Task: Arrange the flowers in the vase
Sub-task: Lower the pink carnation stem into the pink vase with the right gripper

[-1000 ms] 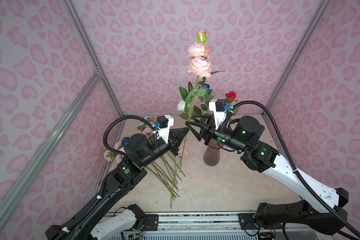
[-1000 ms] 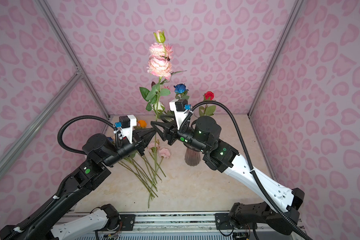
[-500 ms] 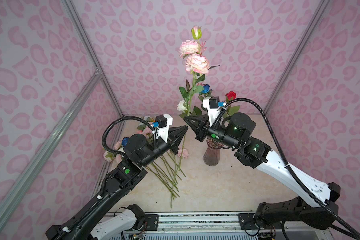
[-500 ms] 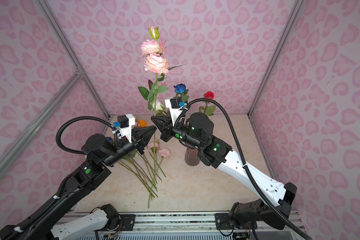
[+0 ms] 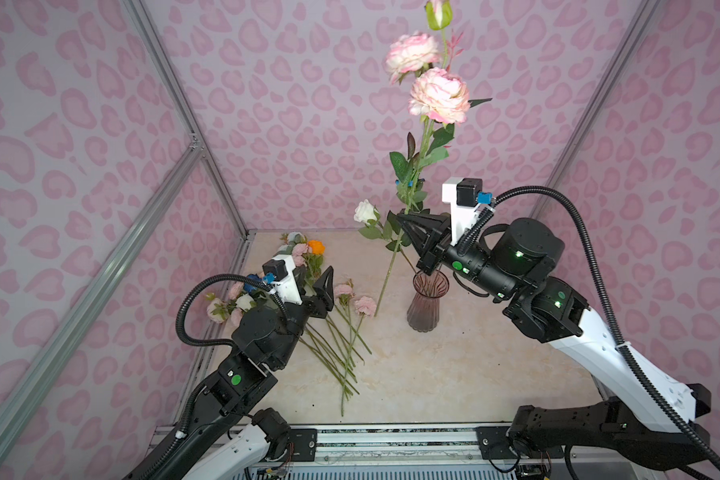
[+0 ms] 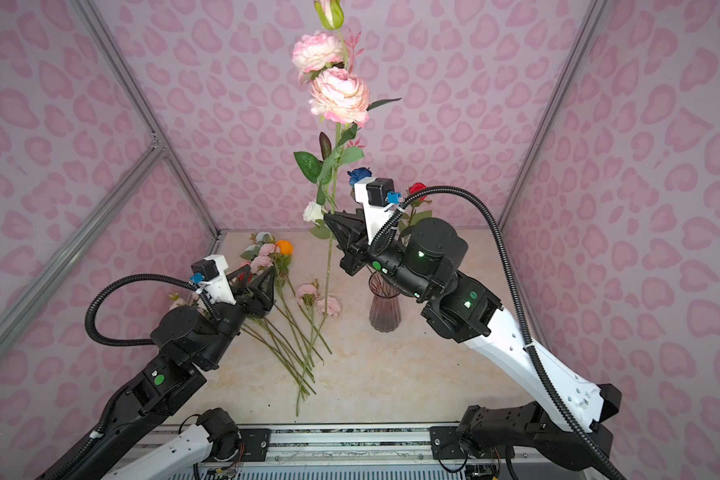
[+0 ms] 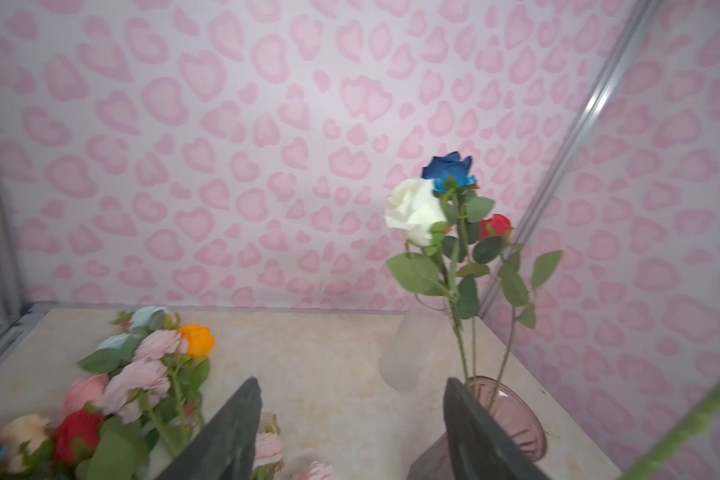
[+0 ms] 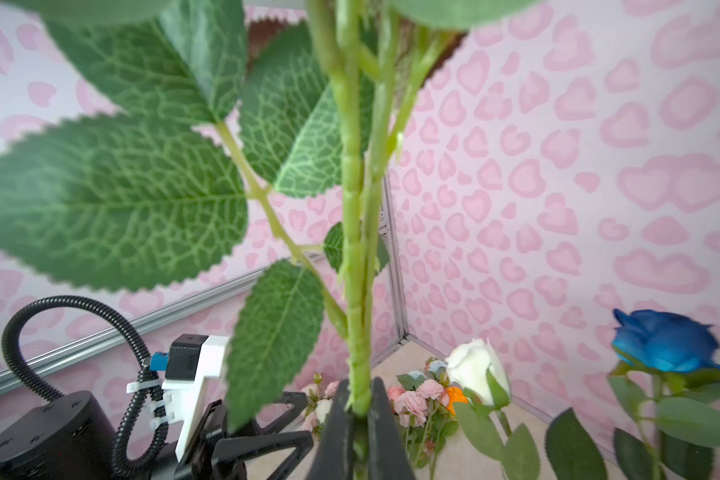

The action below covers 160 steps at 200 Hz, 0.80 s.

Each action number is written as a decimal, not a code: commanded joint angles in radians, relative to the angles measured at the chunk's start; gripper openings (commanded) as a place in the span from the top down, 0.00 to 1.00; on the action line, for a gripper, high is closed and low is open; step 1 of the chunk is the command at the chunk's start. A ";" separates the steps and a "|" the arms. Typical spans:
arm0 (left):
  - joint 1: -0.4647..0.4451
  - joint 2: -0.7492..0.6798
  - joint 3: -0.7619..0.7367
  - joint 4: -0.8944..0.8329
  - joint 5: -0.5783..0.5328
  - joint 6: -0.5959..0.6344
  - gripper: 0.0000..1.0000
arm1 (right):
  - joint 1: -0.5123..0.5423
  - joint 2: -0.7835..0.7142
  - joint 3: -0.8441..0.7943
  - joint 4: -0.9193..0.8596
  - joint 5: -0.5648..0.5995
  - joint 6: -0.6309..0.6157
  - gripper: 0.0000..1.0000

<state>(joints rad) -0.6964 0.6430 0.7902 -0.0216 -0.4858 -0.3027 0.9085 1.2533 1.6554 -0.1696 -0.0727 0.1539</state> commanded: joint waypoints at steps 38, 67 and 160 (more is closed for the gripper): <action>0.024 -0.058 -0.093 -0.156 -0.417 -0.279 0.19 | -0.122 -0.078 0.014 -0.157 0.122 -0.034 1.00; 0.062 0.001 -0.080 -0.155 -0.341 -0.302 0.18 | -0.156 -0.113 -0.017 -0.134 0.179 -0.059 1.00; 0.088 0.142 -0.047 -0.226 -0.140 -0.394 0.18 | -0.310 -0.020 -0.055 -0.021 0.165 -0.046 1.00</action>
<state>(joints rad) -0.6098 0.7876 0.7544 -0.2337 -0.6594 -0.6563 0.6197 1.2224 1.6432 -0.2665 0.0971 0.1055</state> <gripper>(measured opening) 0.825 0.064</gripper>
